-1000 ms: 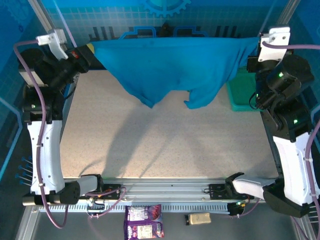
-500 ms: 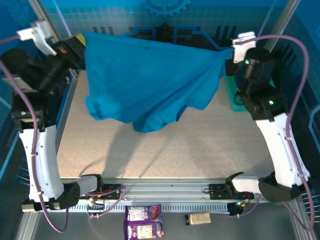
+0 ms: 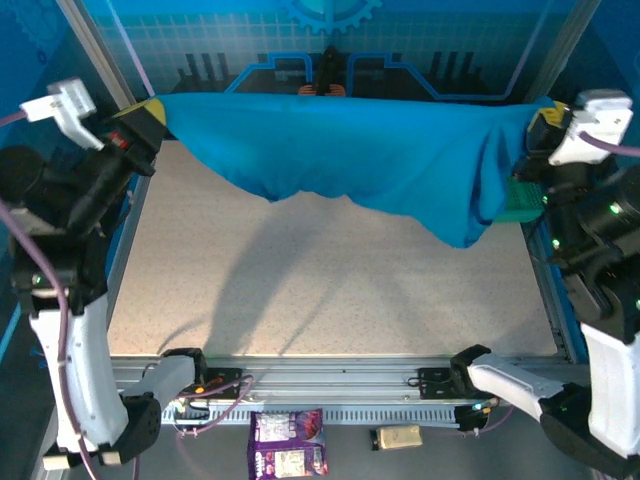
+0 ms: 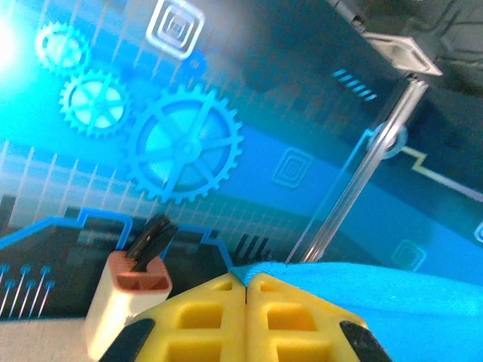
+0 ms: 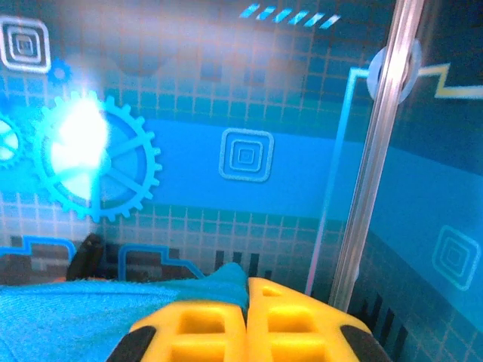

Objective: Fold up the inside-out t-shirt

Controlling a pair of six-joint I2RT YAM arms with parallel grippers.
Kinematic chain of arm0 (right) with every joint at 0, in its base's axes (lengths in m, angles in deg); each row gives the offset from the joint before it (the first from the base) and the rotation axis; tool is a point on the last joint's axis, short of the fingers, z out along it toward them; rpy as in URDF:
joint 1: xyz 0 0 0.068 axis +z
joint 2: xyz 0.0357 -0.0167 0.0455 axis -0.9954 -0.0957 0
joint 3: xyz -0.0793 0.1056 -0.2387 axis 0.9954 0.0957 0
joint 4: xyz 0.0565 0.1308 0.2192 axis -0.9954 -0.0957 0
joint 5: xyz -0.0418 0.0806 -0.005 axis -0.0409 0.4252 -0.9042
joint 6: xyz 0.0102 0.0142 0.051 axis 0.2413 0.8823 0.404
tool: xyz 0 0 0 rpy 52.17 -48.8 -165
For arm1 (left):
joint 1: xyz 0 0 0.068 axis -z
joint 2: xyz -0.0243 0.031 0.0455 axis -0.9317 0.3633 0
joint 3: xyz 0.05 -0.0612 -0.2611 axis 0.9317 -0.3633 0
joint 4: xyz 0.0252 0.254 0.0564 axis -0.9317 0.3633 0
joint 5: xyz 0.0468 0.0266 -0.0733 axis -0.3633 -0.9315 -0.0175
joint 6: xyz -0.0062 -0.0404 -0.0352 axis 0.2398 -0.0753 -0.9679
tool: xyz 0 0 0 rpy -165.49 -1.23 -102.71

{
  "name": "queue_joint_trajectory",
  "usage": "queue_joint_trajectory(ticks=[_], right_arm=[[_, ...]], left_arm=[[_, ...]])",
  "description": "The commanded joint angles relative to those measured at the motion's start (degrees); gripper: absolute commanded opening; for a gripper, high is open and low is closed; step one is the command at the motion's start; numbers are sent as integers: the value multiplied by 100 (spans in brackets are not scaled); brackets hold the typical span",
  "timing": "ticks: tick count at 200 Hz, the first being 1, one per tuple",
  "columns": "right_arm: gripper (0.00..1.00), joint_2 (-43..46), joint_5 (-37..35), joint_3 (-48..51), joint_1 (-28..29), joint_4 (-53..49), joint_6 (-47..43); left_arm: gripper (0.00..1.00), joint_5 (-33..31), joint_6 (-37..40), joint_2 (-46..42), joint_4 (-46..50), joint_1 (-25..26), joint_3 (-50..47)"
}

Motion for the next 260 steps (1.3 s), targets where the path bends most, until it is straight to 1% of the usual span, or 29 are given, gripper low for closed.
queue_joint_trajectory(ticks=[1, 31, 44, 62, 99, 115, 131, 142, 157, 185, 195, 203, 216, 228, 237, 251, 260], right_arm=[[0, 339, -155, -114, 7, 353, 170], [0, 49, 85, -412, 18, 227, 143], [0, -206, 166, -448, 14, 194, 110], [0, -539, 273, -391, 16, 214, 91], [0, -1251, 425, 249, 5, 739, 220], [0, -1654, 509, 437, -25, 1042, 380], [0, -2123, 586, 306, -40, 1209, 525], [0, -2490, 611, -20, -50, 1249, 526], [0, -2954, 630, -745, -54, 1199, 539], [0, -3750, 713, -2420, -19, 888, 398], [0, -3927, 700, -2911, 0, 779, 313], [0, -4005, 734, -3211, 22, 684, 286], [0, -3959, 824, -3339, 95, 576, 244], [0, -3770, 870, -3155, 219, 461, 179], [0, -3553, 883, -2849, 337, 376, 125], [0, -3091, 1014, -2072, 527, 242, 65], [0, -2744, 1132, -1414, 642, 197, 80]], left_arm=[[0, -214, 3, -158, 77, -105, 257], [0, -249, 172, -15, 274, -107, 436], [0, -350, 197, 166, 407, -108, 446], [0, -315, 313, 507, 575, -107, 400], [0, -469, 317, 1018, -40, -108, -524], [0, -542, 293, 1375, -297, -108, -669], [0, -517, 232, 1838, -495, -108, -524], [0, -491, 176, 2218, -488, -104, -135], [0, -402, 139, 2738, -316, -108, 699], [0, -327, 94, 3772, 347, -117, 3001], [0, -307, 102, 4089, 651, -132, 3893], [0, -284, 82, 4277, 815, -155, 4417], [0, -236, 13, 4379, 975, -232, 4820], [0, -195, -1, 4209, 1008, -304, 4647], [0, -195, 42, 3940, 1006, -340, 4209], [0, -250, 155, 3316, 889, -380, 3068], [0, -299, 224, 2818, 745, -396, 2006]])
